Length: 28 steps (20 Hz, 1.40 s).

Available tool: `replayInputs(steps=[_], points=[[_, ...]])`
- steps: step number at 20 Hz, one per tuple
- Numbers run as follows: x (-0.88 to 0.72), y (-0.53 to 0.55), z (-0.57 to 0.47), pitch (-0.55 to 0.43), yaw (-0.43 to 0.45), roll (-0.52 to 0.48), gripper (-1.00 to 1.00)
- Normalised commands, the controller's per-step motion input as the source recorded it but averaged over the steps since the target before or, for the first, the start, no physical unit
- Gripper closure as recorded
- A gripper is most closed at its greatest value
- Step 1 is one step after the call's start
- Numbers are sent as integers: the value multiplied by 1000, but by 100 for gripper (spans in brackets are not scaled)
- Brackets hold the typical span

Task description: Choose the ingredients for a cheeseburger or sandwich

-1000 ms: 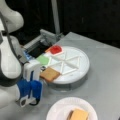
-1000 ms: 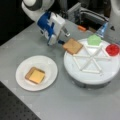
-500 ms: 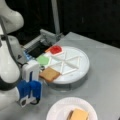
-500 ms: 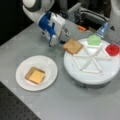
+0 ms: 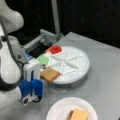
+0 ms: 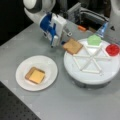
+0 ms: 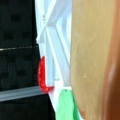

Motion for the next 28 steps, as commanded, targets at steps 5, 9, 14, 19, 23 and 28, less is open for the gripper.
replayInputs(steps=[5,9,14,19,23,28], points=[[42,-3,-93,-153,-56,258,-100],[74,-17,-74,-147,-71,232,-100],[98,7,-72,-154,-90,202,-100],[114,37,-92,-151,-94,187,-100],[125,36,-124,-138,-88,144,-100],[95,-15,-136,-125,-68,108,-100]])
